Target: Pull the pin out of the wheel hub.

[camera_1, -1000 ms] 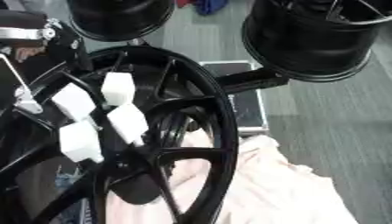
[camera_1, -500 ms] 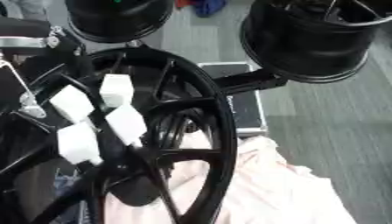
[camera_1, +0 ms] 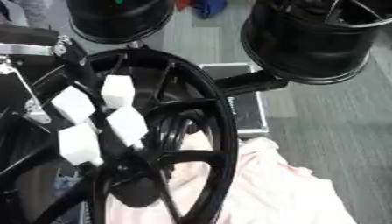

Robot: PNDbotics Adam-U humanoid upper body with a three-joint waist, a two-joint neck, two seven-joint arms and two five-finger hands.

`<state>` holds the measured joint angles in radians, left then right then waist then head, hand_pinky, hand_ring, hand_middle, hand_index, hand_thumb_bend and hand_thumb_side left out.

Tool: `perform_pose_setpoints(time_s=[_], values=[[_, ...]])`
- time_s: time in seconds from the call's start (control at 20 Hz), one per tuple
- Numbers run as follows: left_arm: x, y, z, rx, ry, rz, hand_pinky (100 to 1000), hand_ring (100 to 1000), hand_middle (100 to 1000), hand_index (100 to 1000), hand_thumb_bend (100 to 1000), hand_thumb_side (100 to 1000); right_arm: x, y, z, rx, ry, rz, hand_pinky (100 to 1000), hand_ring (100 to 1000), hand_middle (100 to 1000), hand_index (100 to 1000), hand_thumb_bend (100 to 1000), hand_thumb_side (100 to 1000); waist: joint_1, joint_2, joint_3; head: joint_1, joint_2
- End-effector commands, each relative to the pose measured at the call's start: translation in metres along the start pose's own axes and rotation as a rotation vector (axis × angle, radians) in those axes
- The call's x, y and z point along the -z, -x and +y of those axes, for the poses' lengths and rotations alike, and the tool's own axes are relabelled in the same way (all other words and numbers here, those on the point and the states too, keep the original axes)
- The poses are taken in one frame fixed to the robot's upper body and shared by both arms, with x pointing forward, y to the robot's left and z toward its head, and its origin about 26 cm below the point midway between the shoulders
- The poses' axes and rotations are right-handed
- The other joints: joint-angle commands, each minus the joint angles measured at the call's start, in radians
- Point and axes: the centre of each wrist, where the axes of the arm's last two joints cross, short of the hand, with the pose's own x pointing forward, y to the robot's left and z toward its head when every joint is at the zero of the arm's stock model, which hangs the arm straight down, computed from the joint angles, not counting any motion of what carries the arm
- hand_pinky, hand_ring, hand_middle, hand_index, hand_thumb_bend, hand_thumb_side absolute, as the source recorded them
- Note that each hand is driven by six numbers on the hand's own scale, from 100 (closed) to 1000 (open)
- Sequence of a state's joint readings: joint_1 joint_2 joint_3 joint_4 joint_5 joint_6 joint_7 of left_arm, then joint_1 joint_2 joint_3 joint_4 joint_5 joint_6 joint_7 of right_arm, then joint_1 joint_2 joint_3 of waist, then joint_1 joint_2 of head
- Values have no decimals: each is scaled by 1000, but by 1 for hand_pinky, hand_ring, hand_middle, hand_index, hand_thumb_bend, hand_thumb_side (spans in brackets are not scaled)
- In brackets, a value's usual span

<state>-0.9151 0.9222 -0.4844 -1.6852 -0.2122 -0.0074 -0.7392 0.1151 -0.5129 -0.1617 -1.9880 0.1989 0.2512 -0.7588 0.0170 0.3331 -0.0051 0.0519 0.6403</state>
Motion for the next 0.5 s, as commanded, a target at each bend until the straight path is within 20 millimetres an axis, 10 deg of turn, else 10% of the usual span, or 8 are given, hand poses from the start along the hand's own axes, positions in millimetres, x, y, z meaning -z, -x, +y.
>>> perform_pose_setpoints(time_s=[0.05, 0.5], values=[[-5, 2, 5, 13, -1, 20, 603, 490, 515, 660, 677, 100, 5, -3, -5, 0, 20, -18, 654, 687, 648, 671, 100, 470, -2, -16, -1, 5, -11], [-4, 4, 3, -1, -8, 27, 542, 428, 441, 536, 584, 100, 5, -3, -4, 3, 21, -16, 653, 687, 648, 671, 100, 470, -3, -16, 0, 8, -10]])
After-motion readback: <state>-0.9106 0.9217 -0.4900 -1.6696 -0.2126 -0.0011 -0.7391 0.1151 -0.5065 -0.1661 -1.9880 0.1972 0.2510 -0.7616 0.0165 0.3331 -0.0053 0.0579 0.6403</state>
